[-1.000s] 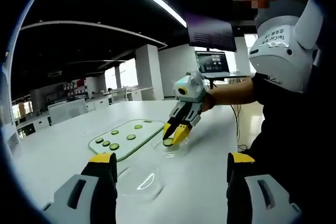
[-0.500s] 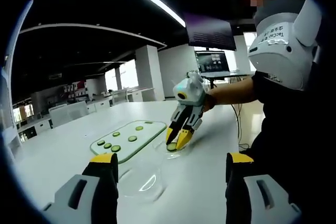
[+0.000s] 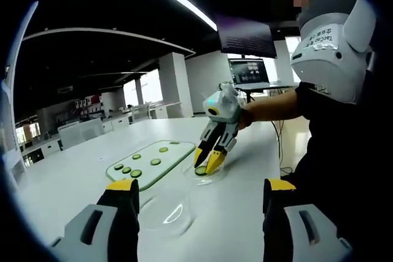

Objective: Open the petri dish lid, add cucumber slices into the petri dish, and close the lid

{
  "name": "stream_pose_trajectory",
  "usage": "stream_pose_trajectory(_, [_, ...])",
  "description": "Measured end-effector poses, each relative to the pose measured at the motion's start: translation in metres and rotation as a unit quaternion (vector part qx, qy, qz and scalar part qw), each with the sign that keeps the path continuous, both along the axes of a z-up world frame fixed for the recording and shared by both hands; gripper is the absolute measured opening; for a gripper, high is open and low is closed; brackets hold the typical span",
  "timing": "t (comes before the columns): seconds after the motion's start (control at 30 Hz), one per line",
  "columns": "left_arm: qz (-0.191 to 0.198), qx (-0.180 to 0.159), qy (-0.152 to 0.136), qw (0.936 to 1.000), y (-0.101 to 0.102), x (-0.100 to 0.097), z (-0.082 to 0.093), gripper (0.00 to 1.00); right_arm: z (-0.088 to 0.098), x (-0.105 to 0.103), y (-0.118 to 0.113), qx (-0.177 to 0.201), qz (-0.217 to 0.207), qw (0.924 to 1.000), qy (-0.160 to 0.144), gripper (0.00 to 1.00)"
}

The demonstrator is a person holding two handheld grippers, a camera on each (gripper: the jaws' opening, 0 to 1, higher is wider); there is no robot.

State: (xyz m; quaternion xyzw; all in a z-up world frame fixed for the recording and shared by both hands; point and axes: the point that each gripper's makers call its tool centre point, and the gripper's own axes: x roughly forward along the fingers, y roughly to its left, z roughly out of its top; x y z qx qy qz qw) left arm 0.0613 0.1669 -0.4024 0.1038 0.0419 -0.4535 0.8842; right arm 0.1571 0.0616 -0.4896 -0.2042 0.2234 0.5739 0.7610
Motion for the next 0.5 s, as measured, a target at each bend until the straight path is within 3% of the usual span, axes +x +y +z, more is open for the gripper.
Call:
stream_pose_trajectory(0.13, [0.001,0.001,0.001,1.0,0.001,0.0,0.0,0.82,0.001,-0.002,0.001,0.008,-0.001,0.9999,0.013,0.25])
stream_pose_trajectory(0.37, [0.0,0.001,0.002,1.0,0.0,0.0,-0.001,0.82,0.01,-0.007,0.002,0.023,0.004,0.9997,0.012,0.42])
stream_pose_trajectory(0.5, [0.0,0.001,0.002,1.0,0.0,0.0,-0.001,0.82,0.016,-0.009,0.005,0.039,0.005,0.9991,0.017,0.62])
